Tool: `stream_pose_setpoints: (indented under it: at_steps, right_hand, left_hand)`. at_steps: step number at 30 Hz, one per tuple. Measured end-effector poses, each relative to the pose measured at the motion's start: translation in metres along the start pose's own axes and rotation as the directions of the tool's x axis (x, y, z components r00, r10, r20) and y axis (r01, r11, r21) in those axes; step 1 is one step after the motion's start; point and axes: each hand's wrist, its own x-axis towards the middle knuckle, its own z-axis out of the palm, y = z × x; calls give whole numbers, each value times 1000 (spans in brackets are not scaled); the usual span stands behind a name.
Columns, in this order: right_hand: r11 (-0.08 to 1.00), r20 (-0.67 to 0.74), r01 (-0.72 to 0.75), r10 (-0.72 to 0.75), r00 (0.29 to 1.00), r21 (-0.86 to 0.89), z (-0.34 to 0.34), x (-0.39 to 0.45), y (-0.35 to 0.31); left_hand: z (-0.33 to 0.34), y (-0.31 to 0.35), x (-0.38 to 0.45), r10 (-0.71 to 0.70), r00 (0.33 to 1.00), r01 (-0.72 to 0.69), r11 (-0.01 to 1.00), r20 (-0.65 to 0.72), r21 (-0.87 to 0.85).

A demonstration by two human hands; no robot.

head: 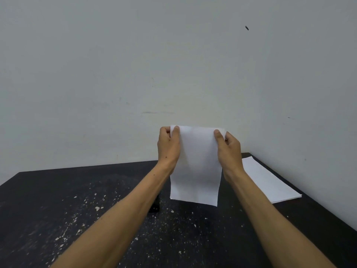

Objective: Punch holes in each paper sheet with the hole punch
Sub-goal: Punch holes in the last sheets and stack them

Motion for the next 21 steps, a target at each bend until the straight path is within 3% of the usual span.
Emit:
stream_pose_setpoints:
  at_steps: [7, 14, 17, 21]
  right_hand:
    - [995, -71, 64, -69, 995, -76, 9, -11, -4]
    - [971, -62, 165, -178, 982, -173, 4, -11, -3]
    - [977, -60, 149, -159, 985, -152, 2, -5, 0]
    - [991, -24, 97, -99, 995, -90, -2, 3, 8]
  left_hand:
    - [14, 11, -15, 88, 991, -83, 995, -97, 48]
    - [6, -1, -25, 191, 981, -192, 977, 28, 94]
    - [-3, -15, -27, 129, 985, -144, 981, 116, 127]
    - [-16, -41, -21, -54, 975, 6, 976, 214, 219]
